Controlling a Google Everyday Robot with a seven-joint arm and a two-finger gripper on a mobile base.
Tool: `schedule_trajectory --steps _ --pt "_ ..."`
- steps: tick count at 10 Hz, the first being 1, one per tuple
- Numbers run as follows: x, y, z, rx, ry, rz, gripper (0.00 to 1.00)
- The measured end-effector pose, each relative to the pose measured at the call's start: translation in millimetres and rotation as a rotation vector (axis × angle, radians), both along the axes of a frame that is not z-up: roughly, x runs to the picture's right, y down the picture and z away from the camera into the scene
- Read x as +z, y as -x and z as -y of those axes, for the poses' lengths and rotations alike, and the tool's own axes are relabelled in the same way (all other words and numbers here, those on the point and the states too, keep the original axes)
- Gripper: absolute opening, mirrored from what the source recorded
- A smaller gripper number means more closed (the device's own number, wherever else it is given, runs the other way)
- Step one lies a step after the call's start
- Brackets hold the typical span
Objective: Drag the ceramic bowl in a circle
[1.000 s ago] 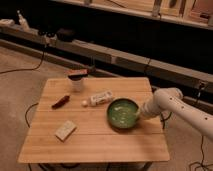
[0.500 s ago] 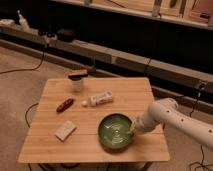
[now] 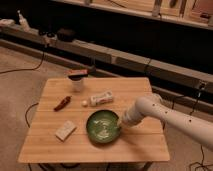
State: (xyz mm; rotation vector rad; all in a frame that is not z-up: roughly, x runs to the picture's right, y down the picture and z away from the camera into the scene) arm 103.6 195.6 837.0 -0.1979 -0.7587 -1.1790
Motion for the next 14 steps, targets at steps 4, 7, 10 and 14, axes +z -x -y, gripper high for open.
schedule_trajectory --steps 4,7,10,14 --pt "25.9 -56.4 33.2 0.086 -0.042 -0.103 0.02" --pt "-12.9 -105.3 4.0 0.080 -0.031 -0.196 0.02" --pt "-81.5 -84.2 -86.8 -0.028 0.058 -0.167 0.02" --pt "-114.3 5.0 -151.3 -0.161 0.127 0.003 0.02"
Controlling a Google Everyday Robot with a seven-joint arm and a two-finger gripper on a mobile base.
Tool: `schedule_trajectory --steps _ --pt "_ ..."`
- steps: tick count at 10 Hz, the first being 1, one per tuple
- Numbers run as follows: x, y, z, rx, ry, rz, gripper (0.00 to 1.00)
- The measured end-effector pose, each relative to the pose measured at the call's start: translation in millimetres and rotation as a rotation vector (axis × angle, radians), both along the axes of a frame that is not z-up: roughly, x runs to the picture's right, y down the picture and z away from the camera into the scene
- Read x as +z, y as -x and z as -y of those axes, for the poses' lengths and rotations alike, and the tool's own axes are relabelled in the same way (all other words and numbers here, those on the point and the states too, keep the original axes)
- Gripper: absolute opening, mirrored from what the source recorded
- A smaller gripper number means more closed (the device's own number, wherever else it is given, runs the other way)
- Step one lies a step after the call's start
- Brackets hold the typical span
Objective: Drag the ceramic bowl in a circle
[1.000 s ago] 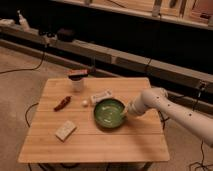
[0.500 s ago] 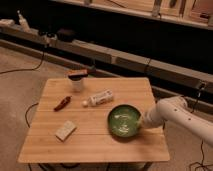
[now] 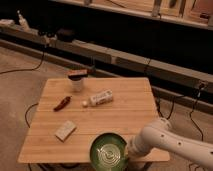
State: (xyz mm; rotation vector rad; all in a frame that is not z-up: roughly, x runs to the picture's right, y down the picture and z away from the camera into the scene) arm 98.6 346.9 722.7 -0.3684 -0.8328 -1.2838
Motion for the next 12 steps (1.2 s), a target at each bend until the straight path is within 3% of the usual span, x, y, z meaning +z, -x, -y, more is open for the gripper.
schedule_trajectory --steps 3,5,6,8,10,11,12 --pt "26.0 57.0 19.9 0.007 -0.002 0.088 0.02" --pt "66.8 73.7 66.4 0.069 -0.038 0.097 0.02" --pt "94.7 61.5 100.6 0.125 -0.072 0.072 0.02" --pt "138.2 -3.2 163.5 0.235 -0.147 -0.022 0.02" --pt "154.5 -68.9 199.4 0.300 -0.205 -0.113 0.02" --pt "153.7 -104.0 213.6 0.325 -0.235 -0.161 0.02" --pt "149.8 -122.1 217.0 0.330 -0.247 -0.187 0.02"
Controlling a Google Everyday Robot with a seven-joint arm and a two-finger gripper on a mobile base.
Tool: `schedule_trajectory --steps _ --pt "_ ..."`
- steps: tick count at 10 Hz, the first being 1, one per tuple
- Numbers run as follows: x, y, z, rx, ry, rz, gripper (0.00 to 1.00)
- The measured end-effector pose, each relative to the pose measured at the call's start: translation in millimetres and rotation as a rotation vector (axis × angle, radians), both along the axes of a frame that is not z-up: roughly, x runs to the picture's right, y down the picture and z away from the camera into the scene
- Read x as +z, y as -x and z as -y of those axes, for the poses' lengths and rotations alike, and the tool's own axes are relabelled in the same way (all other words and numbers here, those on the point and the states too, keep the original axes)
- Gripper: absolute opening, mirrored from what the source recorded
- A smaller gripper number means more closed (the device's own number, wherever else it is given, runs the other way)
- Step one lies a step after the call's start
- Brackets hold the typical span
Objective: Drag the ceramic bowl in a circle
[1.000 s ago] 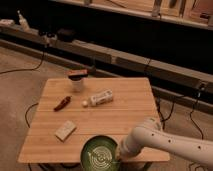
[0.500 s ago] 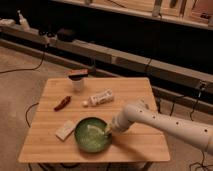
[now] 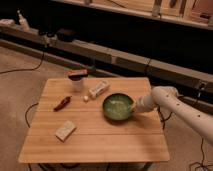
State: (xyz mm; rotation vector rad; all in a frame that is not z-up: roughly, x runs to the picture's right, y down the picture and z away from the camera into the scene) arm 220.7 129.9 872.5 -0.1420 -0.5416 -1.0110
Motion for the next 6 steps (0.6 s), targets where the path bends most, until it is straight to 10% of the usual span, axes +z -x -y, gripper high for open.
schedule_trajectory --steps 3,6 --pt "-32.3 -36.0 -25.7 -0.027 0.025 -0.060 0.02" --pt "-79.1 0.8 -107.2 -0.101 0.135 -0.014 0.02"
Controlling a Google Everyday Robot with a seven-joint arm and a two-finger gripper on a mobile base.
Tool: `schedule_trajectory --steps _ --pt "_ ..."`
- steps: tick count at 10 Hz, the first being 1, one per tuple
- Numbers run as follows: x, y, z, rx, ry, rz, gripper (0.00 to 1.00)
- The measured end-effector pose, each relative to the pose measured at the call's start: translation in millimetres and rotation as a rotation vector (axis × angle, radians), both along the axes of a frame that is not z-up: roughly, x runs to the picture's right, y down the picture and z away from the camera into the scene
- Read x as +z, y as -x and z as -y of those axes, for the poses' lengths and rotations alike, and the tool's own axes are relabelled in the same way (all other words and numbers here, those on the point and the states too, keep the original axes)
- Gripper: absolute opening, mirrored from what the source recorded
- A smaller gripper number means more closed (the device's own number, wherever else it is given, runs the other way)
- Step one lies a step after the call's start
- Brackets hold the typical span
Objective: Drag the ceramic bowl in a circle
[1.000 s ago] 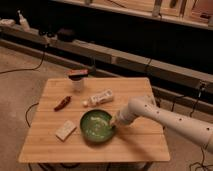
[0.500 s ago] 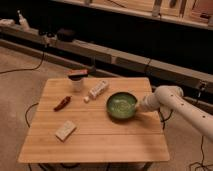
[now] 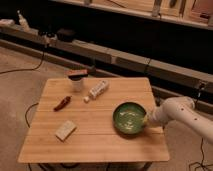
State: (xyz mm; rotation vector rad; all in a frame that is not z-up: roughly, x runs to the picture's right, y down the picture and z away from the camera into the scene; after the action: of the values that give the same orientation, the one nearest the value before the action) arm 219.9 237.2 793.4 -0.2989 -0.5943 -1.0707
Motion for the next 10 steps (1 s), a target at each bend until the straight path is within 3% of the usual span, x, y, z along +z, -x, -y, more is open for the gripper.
schedule_trajectory --steps 2,4,7,8,10 --pt "-21.0 47.9 -33.7 -0.058 0.049 0.073 0.02" --pt "-25.6 95.6 -40.6 -0.111 0.067 0.143 0.02" --pt "2.8 145.3 -5.1 -0.116 0.042 0.198 0.02" --pt "20.6 151.1 17.1 -0.100 0.022 0.205 0.02" --pt "50.9 134.5 51.6 -0.057 -0.008 0.185 0.02"
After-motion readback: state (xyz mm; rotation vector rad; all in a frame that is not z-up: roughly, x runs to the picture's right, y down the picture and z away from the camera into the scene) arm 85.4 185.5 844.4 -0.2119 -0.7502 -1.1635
